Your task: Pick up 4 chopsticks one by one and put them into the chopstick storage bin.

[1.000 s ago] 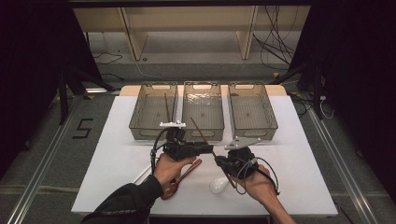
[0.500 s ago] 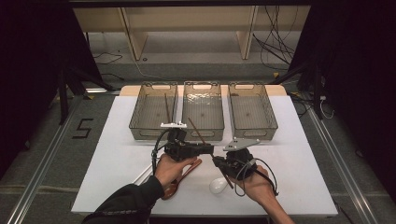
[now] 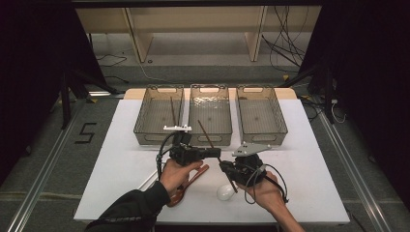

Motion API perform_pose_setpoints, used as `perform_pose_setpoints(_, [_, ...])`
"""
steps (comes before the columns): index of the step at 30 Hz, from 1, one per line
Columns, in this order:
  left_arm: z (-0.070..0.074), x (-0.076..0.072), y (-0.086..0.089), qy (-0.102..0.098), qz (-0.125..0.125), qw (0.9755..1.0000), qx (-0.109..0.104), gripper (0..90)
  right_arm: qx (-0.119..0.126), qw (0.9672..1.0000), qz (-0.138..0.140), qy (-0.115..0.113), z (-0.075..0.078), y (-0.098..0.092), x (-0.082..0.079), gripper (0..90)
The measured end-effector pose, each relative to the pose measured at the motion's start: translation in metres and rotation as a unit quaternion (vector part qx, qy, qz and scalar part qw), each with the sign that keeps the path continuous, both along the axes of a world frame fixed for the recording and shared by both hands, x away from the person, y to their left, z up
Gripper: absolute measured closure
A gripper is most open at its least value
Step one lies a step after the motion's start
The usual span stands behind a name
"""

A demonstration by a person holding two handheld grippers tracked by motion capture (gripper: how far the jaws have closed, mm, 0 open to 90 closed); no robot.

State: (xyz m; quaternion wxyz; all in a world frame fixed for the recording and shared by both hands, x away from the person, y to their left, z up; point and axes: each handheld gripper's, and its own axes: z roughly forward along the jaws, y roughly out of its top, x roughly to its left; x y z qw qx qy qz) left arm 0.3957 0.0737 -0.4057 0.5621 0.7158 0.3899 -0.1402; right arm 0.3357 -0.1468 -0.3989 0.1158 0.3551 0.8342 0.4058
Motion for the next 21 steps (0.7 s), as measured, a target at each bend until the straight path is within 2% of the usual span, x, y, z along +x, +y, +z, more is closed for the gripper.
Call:
perform_pose_setpoints(5, [0.01,0.006,0.013,-0.015,0.015,0.9998,0.005,84.4,0.026,0.9997,-0.002,0.002,0.003,-0.007,0.002,72.6])
perform_pose_setpoints(10, [0.027,0.018,0.037,-0.021,0.041,0.9989,-0.001,84.4,0.032,0.9995,-0.007,0.007,0.004,-0.013,0.003,59.6])
perform_pose_setpoints(15, [0.039,0.028,0.059,-0.024,0.06,0.9978,-0.011,84.3,0.023,0.9995,-0.014,0.016,0.002,-0.015,0.005,46.5])
perform_pose_setpoints(21, [0.049,0.039,0.084,-0.03,0.085,0.9959,-0.011,84.3,0.013,0.9992,-0.018,0.032,-0.001,-0.021,0.008,39.4])
